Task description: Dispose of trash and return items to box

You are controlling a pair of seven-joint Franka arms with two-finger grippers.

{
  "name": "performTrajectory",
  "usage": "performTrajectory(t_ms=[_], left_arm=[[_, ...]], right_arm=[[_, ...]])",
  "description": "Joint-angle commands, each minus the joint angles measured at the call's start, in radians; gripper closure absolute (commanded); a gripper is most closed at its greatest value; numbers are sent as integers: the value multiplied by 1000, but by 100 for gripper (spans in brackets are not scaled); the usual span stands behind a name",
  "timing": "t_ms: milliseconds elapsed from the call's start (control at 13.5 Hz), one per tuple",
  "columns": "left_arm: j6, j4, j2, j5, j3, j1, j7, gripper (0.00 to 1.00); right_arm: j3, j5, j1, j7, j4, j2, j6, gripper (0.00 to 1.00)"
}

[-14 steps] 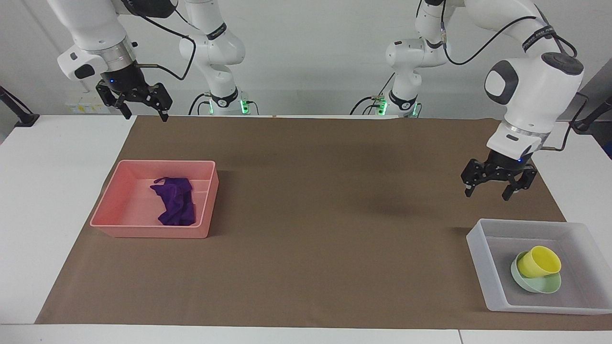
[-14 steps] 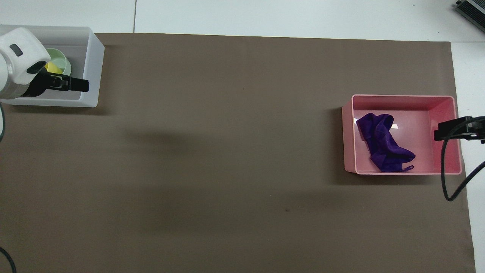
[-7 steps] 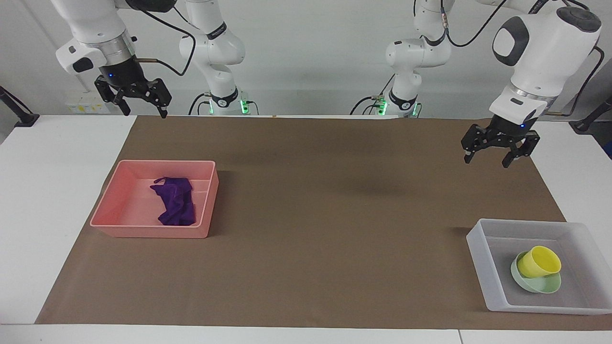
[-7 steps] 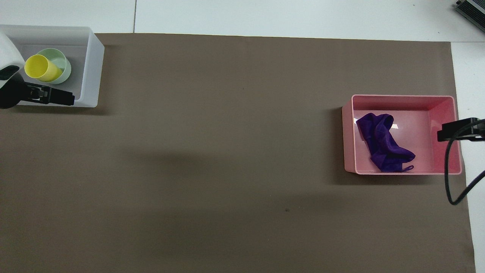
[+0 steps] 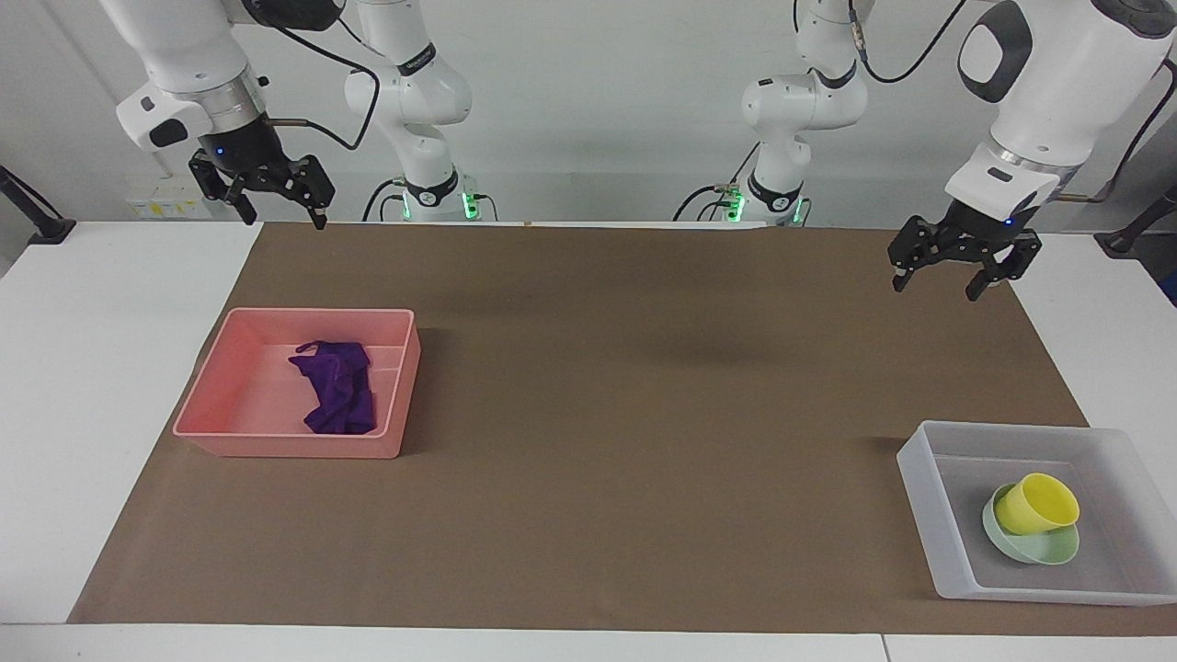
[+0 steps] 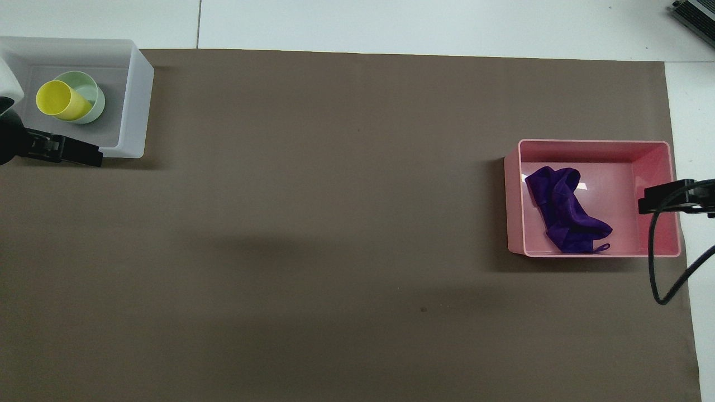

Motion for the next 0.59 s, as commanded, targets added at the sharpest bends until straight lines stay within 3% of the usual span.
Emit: performTrajectory(t_ms=[0, 517], left_arm=[[-55, 18, -6, 3, 8, -12, 5, 0], [-118, 12, -61, 3, 23, -71, 4, 0]], right_arm=[[4, 6, -7, 1, -35, -29, 17, 0], [3, 7, -11, -19, -52, -37, 26, 0]])
